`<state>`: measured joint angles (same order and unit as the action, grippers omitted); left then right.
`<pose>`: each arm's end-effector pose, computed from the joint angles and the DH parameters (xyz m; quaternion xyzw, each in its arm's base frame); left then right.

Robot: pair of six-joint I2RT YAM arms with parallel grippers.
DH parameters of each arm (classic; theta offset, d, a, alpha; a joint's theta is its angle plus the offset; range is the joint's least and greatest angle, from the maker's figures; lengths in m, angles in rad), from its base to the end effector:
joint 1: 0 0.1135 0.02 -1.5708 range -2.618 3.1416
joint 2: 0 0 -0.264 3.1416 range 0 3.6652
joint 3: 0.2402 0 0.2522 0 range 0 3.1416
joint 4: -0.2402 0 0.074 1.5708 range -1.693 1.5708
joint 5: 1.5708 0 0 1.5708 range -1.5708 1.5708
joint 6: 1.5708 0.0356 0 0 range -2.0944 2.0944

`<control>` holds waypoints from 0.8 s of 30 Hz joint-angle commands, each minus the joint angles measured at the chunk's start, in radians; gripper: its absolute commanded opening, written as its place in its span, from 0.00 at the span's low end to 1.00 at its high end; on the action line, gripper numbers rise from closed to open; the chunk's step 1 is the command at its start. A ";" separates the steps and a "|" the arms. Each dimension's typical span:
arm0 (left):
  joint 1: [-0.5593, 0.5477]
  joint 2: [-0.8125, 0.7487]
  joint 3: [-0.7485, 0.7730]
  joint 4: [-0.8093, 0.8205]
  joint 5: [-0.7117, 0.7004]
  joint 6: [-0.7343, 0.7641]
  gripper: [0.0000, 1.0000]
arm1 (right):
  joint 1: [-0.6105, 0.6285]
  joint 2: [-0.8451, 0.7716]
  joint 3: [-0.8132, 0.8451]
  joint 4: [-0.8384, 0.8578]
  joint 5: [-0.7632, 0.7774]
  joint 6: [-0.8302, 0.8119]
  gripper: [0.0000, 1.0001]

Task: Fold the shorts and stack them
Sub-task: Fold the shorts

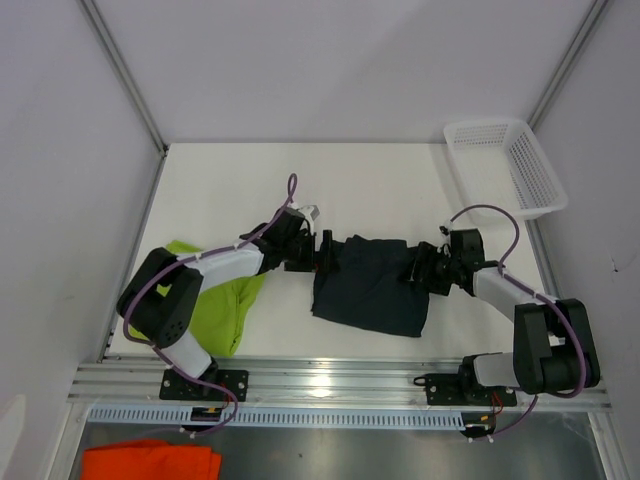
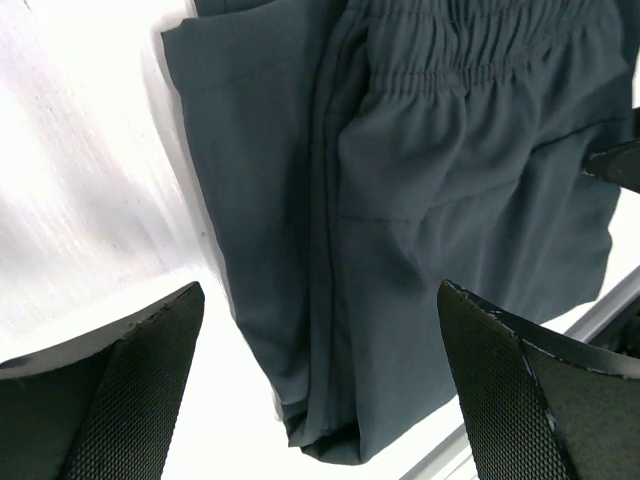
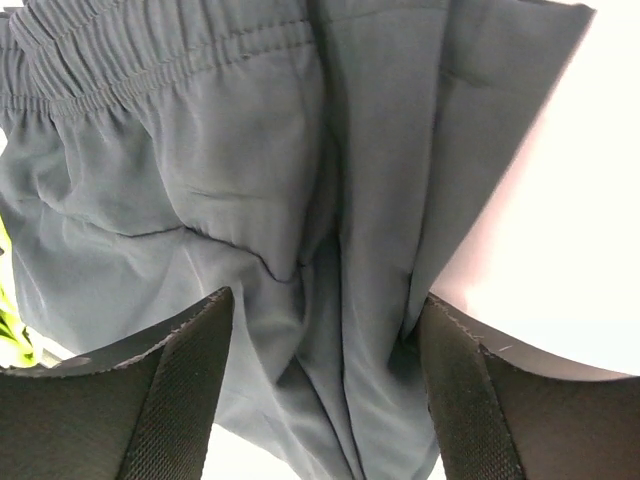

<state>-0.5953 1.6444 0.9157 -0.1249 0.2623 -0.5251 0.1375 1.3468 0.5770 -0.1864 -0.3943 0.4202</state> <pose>0.2708 -0.1946 0.1767 0.0785 0.9262 -0.2886 0.2297 0.2365 0.0465 0.1562 0.0730 0.9337 0.2611 0.2338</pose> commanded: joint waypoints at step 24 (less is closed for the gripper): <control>-0.049 -0.029 -0.070 0.133 -0.139 -0.078 0.99 | -0.052 -0.143 -0.029 -0.146 0.136 0.032 0.84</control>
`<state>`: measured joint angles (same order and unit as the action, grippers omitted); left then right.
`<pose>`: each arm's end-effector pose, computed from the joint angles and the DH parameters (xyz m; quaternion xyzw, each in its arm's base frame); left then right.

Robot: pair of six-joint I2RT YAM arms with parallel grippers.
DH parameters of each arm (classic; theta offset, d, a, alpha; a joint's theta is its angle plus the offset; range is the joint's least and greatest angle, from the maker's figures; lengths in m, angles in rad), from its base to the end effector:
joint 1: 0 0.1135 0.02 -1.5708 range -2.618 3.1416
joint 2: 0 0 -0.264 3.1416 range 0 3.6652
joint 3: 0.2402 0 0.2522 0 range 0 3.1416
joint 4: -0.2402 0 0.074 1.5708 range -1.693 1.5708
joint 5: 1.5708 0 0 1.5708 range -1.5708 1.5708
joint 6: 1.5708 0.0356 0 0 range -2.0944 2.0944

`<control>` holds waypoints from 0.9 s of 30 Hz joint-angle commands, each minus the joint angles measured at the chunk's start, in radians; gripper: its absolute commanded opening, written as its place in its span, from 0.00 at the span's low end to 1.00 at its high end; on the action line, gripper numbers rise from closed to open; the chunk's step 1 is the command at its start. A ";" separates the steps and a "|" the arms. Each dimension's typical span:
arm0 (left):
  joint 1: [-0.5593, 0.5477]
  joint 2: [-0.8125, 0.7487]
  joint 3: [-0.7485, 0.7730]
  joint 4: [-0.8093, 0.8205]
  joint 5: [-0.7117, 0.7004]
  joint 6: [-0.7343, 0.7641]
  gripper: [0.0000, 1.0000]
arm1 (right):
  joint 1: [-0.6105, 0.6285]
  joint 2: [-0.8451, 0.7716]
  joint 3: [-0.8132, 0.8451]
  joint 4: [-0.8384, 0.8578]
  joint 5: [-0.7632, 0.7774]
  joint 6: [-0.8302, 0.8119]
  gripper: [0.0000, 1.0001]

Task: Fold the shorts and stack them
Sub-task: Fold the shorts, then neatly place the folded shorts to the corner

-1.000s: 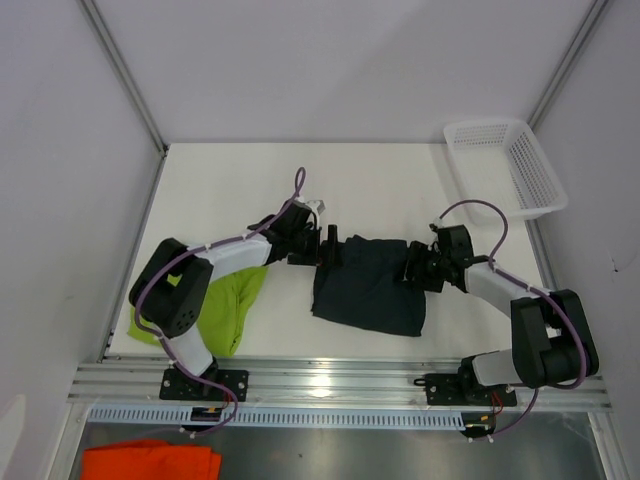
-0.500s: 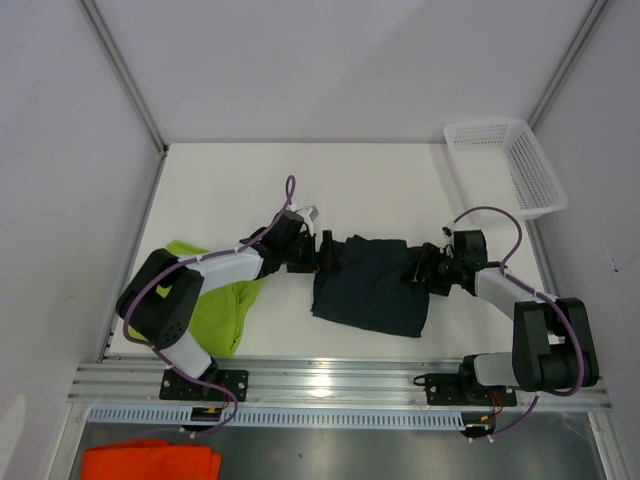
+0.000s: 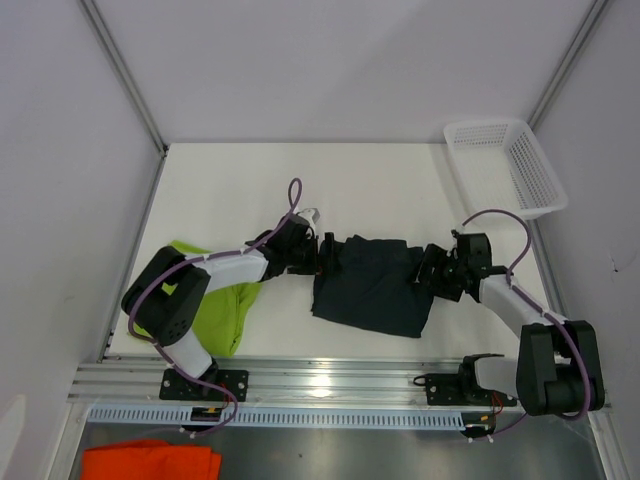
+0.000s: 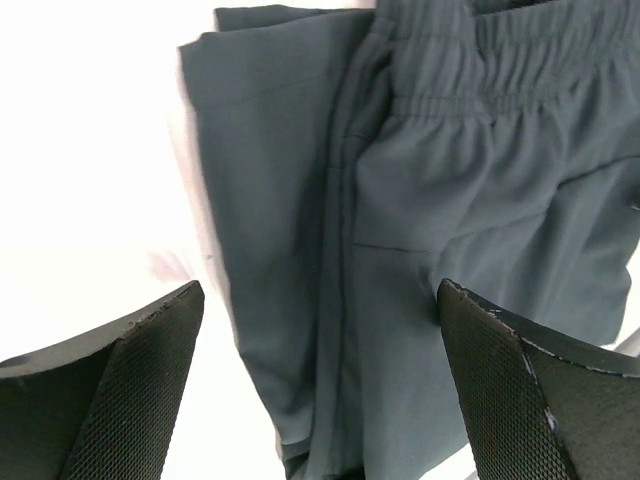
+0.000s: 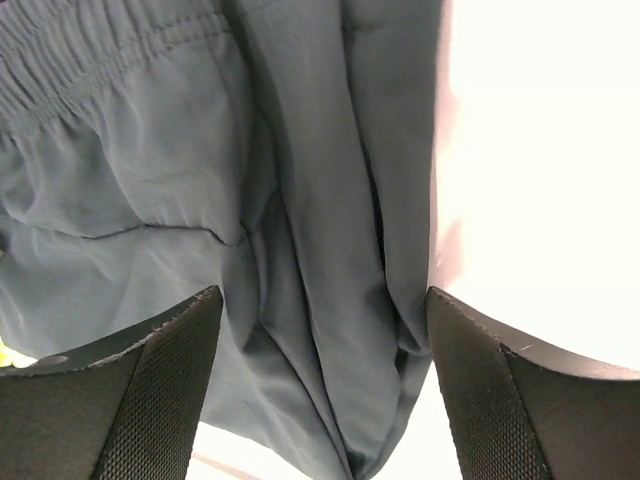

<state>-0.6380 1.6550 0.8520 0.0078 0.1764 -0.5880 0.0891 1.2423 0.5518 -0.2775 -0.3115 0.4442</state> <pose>0.2629 -0.2027 0.1641 0.0564 0.9210 -0.2834 0.2612 0.2212 0.0307 0.1647 0.1213 0.9367 0.2202 0.2439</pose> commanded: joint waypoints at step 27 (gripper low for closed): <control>-0.046 0.038 0.005 0.087 -0.015 -0.035 0.50 | 0.049 0.083 -0.029 0.034 0.032 0.039 0.38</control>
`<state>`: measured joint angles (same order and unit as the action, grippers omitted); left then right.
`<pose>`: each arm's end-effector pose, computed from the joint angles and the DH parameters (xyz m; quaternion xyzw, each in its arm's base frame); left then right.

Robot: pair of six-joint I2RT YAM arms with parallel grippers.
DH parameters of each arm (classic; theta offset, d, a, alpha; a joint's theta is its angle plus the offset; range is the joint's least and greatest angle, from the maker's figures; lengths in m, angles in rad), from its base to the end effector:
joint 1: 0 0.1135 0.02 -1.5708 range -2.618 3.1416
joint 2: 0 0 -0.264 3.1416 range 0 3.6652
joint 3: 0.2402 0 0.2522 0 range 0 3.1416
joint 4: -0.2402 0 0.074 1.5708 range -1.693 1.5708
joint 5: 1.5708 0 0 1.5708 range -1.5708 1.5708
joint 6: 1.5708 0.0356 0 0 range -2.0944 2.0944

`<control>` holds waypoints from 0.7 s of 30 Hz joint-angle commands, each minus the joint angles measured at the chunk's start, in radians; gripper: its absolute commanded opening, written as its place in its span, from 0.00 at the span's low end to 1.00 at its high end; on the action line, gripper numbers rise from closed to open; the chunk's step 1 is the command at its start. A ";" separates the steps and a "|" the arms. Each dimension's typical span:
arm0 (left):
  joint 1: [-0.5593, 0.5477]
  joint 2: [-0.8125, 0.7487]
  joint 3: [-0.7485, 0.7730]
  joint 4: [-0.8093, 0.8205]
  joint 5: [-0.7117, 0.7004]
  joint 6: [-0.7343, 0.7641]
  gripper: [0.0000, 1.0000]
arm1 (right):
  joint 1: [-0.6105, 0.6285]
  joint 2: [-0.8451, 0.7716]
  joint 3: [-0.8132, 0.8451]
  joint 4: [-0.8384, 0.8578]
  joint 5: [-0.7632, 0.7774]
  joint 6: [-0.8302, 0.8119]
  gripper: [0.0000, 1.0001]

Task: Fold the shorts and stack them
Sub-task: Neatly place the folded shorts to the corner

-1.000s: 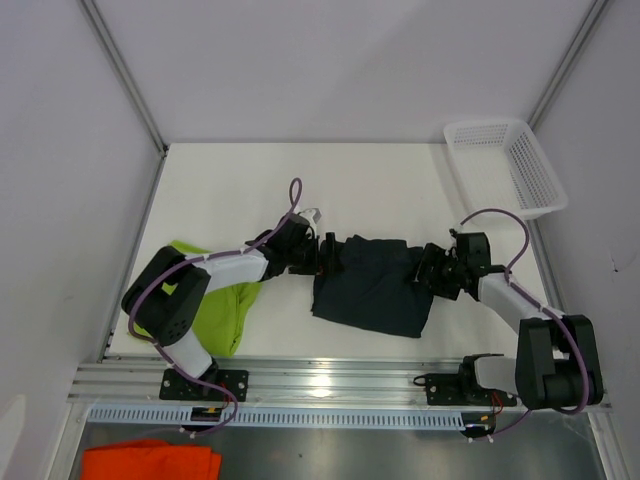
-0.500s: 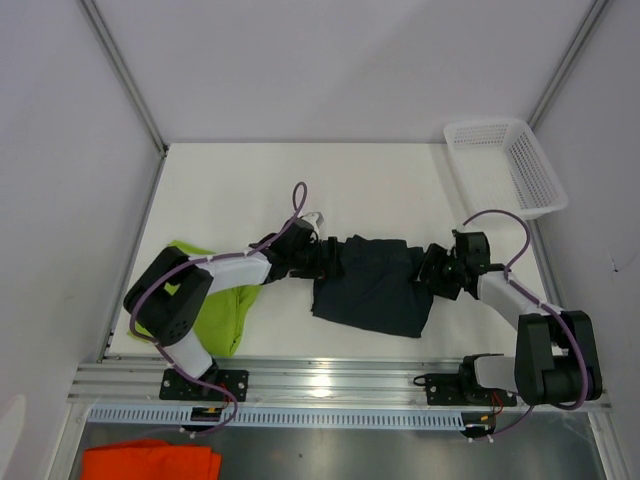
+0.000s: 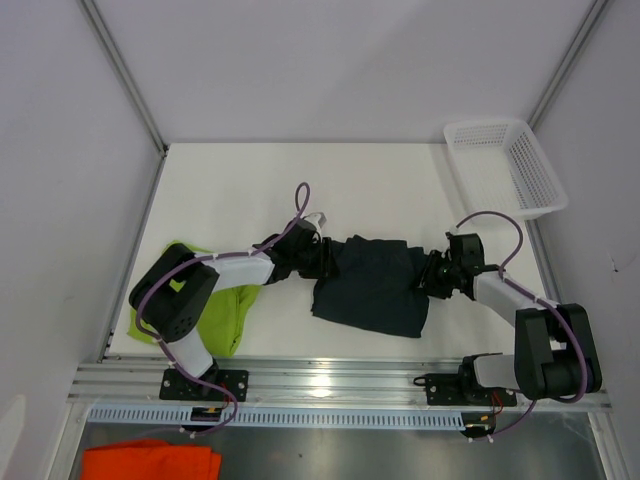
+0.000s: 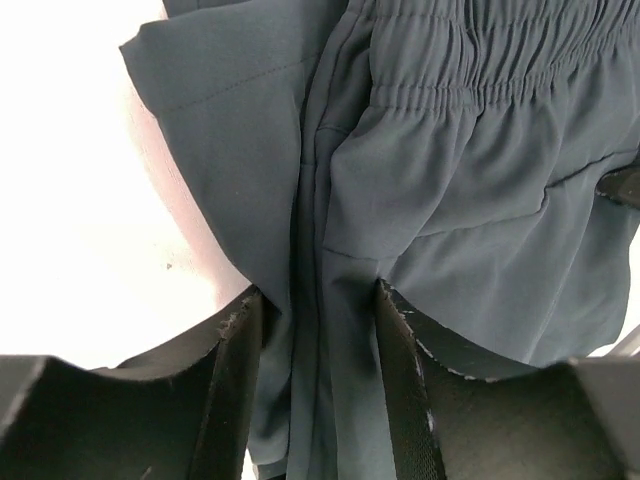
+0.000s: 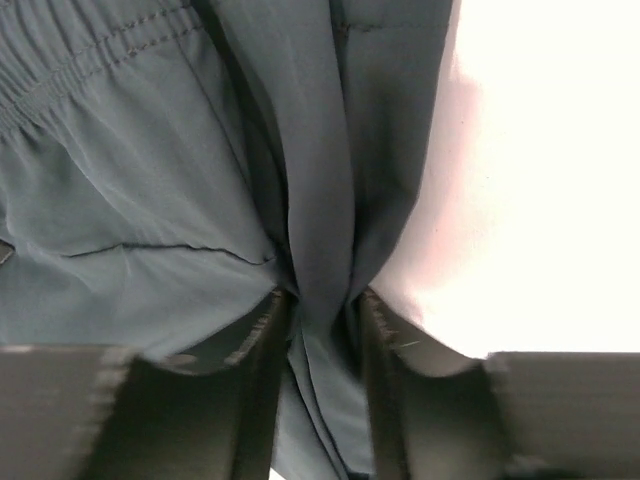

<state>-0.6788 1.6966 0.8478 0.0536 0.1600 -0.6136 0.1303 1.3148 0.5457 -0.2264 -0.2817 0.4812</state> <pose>0.2583 -0.2157 0.1533 0.0603 0.9213 -0.2860 0.2564 0.2265 0.0397 0.1509 0.1265 0.9418 0.2129 0.2273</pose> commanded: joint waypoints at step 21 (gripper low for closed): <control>-0.021 0.069 0.089 -0.069 -0.083 -0.017 0.07 | 0.052 0.000 -0.015 -0.002 -0.007 0.005 0.13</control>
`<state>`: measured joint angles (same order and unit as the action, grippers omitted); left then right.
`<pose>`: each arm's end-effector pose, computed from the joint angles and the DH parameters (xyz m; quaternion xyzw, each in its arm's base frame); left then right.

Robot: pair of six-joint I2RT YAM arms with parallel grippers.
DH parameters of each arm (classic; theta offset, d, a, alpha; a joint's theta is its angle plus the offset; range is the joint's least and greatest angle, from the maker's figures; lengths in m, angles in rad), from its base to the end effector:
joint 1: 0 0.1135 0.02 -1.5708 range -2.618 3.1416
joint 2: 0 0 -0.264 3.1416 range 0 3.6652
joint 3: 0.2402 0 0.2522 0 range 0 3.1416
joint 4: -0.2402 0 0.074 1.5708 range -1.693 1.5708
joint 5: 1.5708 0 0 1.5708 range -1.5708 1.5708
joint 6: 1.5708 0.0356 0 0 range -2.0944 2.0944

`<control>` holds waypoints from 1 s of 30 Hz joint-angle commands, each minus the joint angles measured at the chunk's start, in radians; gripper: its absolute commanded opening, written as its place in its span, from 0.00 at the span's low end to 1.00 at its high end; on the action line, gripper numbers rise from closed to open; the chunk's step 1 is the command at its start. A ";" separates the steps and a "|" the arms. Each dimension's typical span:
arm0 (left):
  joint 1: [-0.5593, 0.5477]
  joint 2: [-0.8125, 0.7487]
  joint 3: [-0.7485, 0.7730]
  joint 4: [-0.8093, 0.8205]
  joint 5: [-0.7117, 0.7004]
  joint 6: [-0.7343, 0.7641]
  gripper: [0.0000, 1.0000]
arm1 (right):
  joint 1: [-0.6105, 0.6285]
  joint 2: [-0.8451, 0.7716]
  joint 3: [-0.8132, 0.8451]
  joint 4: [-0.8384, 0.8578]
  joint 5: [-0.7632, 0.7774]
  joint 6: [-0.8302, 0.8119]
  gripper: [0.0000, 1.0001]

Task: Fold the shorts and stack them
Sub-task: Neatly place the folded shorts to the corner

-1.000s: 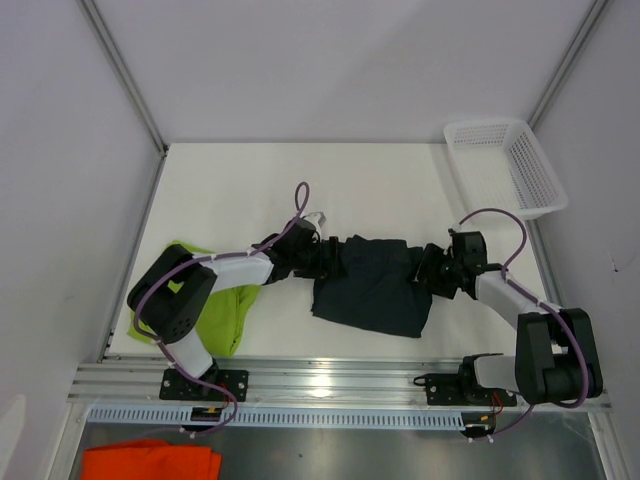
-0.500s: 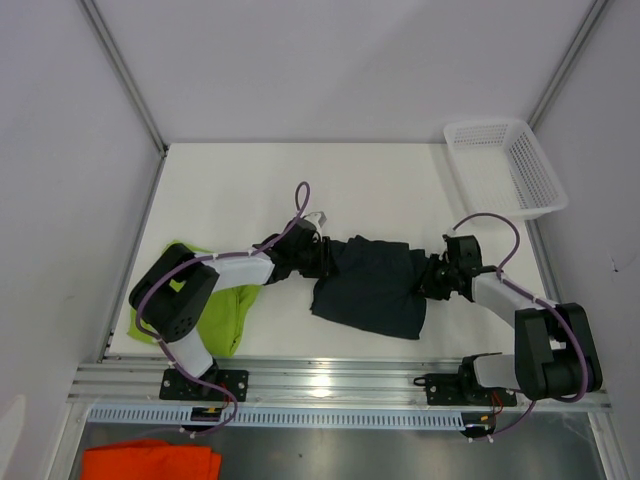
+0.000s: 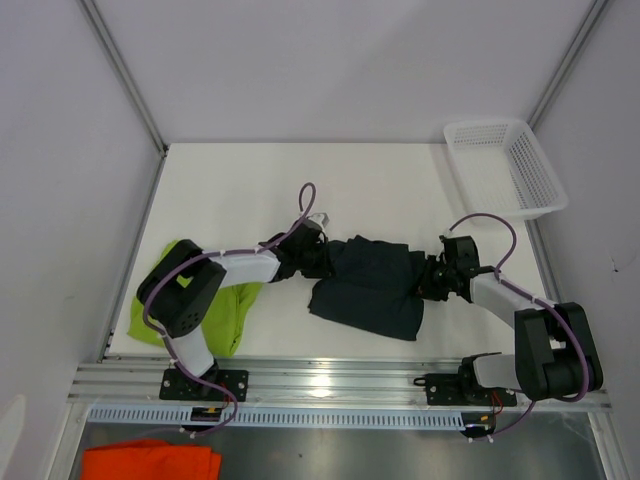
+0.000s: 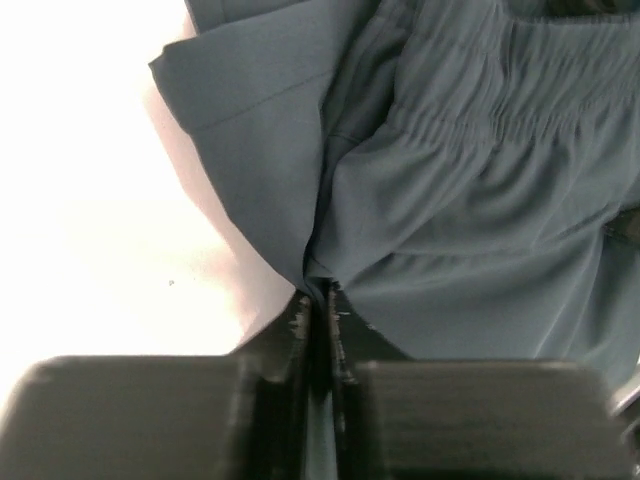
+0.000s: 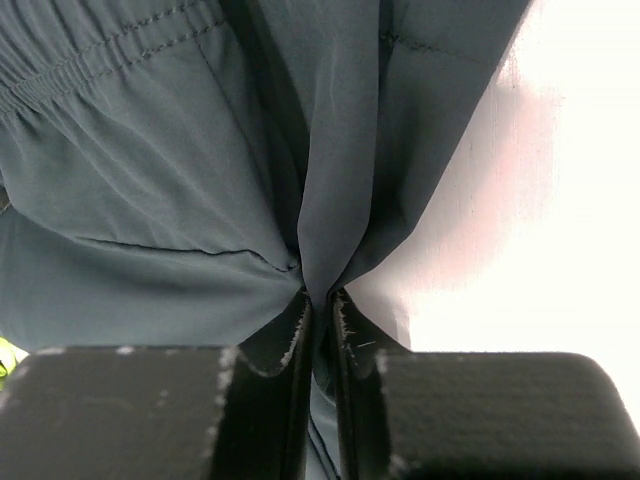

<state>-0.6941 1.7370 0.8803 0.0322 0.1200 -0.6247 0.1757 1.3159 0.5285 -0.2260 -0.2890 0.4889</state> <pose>0.2614 -0.2231 0.1478 0.0541 0.9282 -0.2671 0.2534 0.2208 0.0495 0.1460 0.1093 0.9459 0.2197 0.2122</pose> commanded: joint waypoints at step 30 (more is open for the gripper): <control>0.122 -0.195 0.388 -0.609 -0.167 0.111 0.00 | 0.369 0.051 0.393 -0.038 0.085 0.143 0.00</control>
<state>-0.5835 1.6104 1.1893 -0.4992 -0.0250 -0.5465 0.5175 1.3403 0.8459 -0.2867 -0.2321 0.6033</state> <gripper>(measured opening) 0.009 0.011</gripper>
